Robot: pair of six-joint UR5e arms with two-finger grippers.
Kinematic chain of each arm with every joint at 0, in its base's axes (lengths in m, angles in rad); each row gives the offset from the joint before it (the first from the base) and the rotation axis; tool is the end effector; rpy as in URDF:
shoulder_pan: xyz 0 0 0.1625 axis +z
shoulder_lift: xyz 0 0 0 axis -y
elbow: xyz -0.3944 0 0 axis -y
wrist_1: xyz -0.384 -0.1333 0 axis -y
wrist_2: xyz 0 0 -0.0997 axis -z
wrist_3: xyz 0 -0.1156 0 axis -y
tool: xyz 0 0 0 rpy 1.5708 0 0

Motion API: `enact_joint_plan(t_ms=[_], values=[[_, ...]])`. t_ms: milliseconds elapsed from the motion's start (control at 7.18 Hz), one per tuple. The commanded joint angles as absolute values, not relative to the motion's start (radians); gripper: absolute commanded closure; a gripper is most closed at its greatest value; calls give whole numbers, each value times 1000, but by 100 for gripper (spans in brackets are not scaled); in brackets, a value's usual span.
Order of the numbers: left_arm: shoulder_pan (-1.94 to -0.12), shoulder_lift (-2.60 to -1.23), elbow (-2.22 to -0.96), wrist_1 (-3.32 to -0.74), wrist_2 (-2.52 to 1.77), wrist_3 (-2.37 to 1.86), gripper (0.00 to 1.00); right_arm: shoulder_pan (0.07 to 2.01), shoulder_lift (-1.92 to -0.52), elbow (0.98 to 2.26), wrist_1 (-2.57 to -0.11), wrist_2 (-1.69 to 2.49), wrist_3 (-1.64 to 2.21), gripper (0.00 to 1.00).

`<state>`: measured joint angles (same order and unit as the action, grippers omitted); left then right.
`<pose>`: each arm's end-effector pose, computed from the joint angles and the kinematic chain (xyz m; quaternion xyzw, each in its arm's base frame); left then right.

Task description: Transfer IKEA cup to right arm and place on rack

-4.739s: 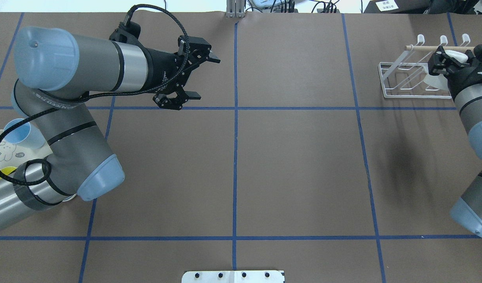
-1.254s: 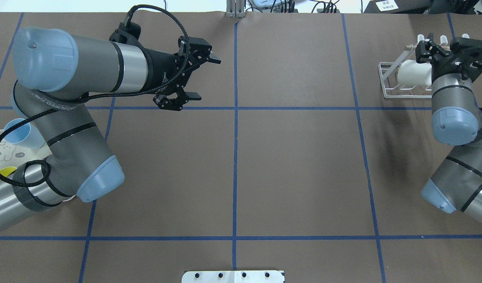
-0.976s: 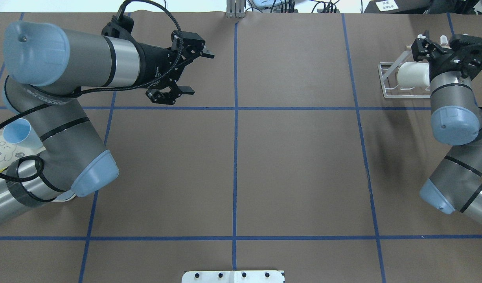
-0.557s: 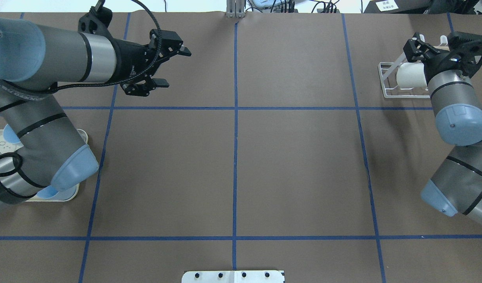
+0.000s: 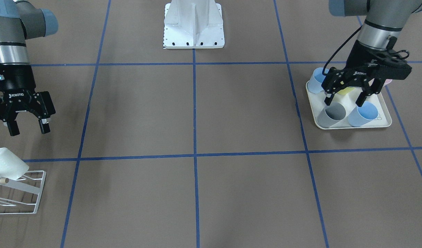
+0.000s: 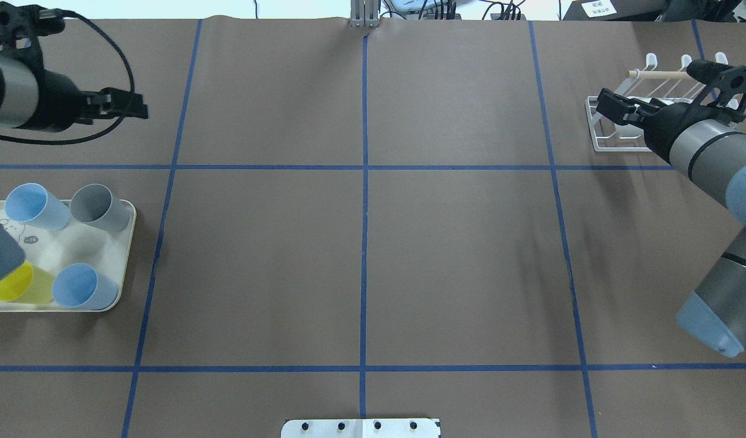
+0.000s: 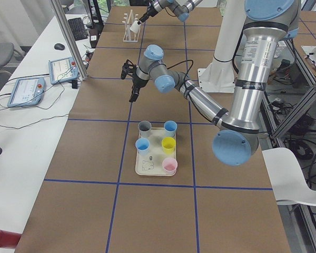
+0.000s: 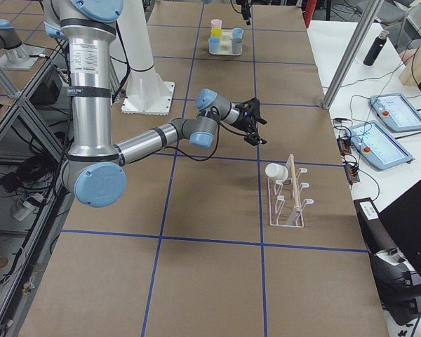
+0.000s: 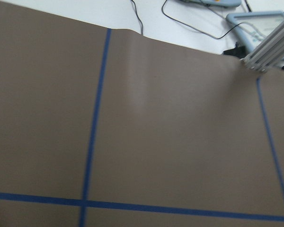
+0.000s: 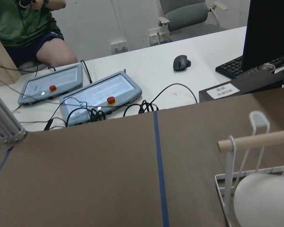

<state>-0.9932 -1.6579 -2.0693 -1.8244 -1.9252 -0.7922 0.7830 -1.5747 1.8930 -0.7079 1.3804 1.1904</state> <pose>0.1958 -0.4711 0.3414 0.2087 0.3784 -0.0249 0.9015 -0.2492 -0.4670 0.3876 0.3705 -0.4198 0.2172 0.7996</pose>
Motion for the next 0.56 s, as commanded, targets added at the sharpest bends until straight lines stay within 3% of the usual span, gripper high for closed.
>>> enact_joint_plan(t_ms=[0, 139, 418], values=[[-1148, -1417, -2100, -1799, -2175, -448, 0, 782, -1578, 1908, -709, 1536, 1192, 1], [-1160, -1293, -2083, -1807, -2254, -395, 0, 782, -1578, 1910, -707, 1596, 1198, 1], [-1157, -1171, -2068, -1819, -2255, -358, 0, 779, -1563, 1911, -704, 1621, 1293, 1]])
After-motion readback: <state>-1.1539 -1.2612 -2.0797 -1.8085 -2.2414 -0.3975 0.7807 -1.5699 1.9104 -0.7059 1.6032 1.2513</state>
